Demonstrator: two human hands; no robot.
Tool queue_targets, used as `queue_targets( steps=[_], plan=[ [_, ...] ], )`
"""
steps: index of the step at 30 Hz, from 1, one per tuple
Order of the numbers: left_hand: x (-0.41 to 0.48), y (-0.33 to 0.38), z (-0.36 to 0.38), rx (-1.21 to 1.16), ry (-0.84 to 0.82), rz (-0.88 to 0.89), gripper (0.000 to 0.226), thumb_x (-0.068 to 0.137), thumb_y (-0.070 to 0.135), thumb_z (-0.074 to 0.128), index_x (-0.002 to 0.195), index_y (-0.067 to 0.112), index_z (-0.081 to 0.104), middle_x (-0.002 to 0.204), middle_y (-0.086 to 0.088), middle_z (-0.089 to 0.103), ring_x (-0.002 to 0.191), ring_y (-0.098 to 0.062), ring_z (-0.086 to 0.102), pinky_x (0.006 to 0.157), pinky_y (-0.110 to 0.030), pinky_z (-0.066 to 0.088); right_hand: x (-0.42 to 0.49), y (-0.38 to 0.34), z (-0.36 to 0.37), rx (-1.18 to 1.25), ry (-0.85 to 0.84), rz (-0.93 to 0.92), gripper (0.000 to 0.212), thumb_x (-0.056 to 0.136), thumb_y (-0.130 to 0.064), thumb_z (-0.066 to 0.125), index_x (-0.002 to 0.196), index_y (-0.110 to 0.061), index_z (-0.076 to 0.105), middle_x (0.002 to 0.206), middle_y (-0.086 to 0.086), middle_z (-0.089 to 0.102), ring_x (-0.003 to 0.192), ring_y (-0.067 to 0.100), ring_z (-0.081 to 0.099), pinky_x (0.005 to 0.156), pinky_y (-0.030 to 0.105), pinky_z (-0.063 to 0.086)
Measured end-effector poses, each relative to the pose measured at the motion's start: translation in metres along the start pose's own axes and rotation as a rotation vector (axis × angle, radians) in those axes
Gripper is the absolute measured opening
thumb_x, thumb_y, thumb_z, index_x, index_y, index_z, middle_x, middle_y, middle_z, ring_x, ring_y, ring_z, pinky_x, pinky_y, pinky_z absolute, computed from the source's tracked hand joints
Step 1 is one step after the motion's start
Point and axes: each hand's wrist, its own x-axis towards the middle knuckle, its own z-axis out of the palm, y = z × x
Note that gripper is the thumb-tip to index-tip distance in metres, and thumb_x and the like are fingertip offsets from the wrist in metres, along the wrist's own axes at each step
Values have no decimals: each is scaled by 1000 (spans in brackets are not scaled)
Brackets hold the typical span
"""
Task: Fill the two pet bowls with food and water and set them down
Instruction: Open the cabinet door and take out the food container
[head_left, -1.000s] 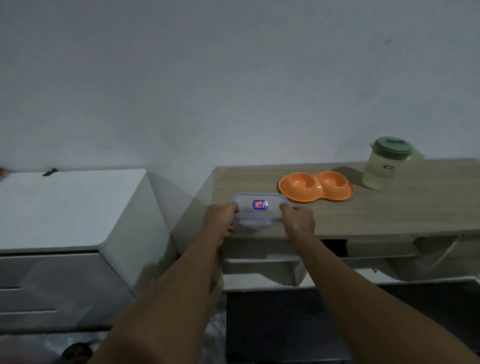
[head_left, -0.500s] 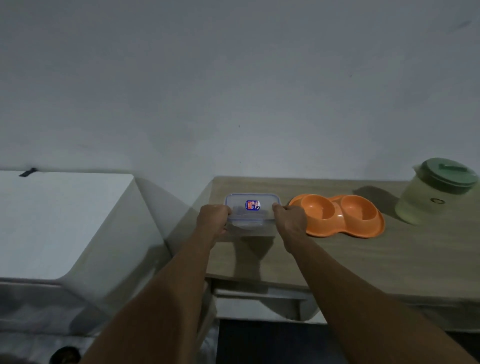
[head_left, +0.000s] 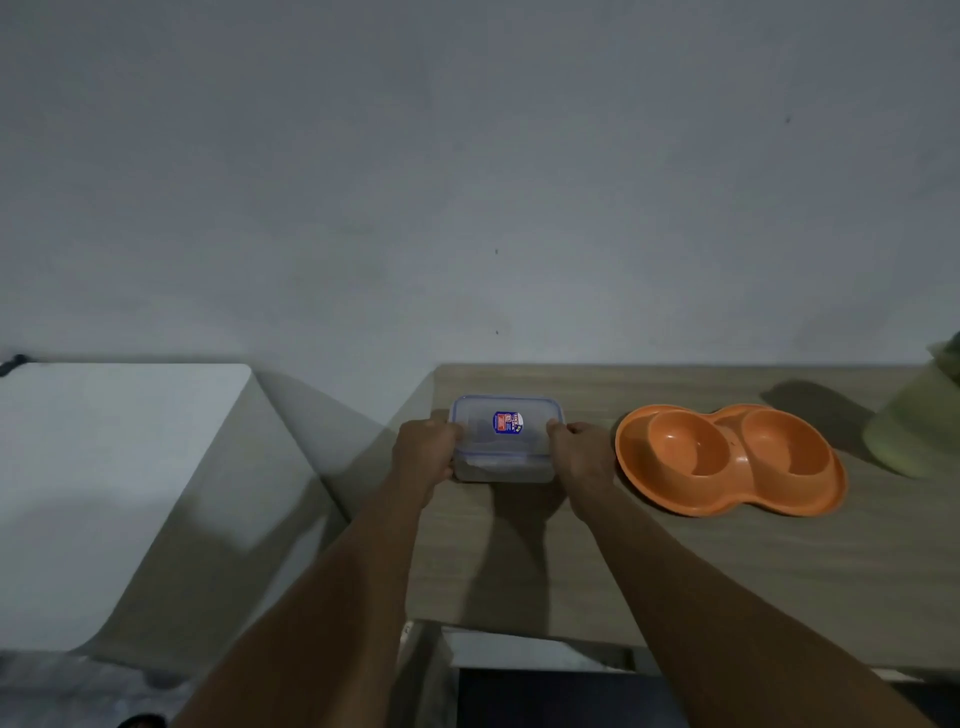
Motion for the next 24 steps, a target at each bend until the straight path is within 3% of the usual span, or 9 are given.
queue_targets(
  steps=[13, 16, 19, 24],
  plan=[
    [41, 6, 1, 51, -14, 21, 18, 84, 27, 71, 77, 12, 64, 98, -17, 70, 93, -32, 69, 79, -50, 60, 26, -11, 26, -160, 33, -90, 41, 97, -36, 51, 105, 0, 70, 103, 22, 70, 98, 38, 64, 88, 48, 53],
    [42, 9, 2, 61, -11, 9, 19, 85, 26, 71, 88, 8, 67, 101, -16, 69, 93, -31, 69, 79, -47, 60, 28, -13, 24, -175, 36, -95, 41, 98, -34, 51, 105, 1, 70, 103, 22, 69, 98, 36, 64, 82, 40, 51],
    [41, 10, 3, 63, -6, 3, 28, 87, 26, 70, 104, 4, 66, 104, -15, 68, 95, -30, 68, 82, -45, 60, 28, -14, 25, -179, 35, -84, 41, 98, -35, 51, 106, 1, 69, 103, 21, 69, 97, 35, 64, 83, 42, 52],
    [36, 12, 4, 81, -4, 8, 29, 89, 26, 68, 106, 3, 65, 106, -17, 68, 96, -32, 68, 83, -47, 59, 28, -14, 25, -178, 36, -94, 42, 99, -35, 50, 106, 2, 69, 101, 21, 68, 92, 31, 62, 79, 40, 51]
  ],
)
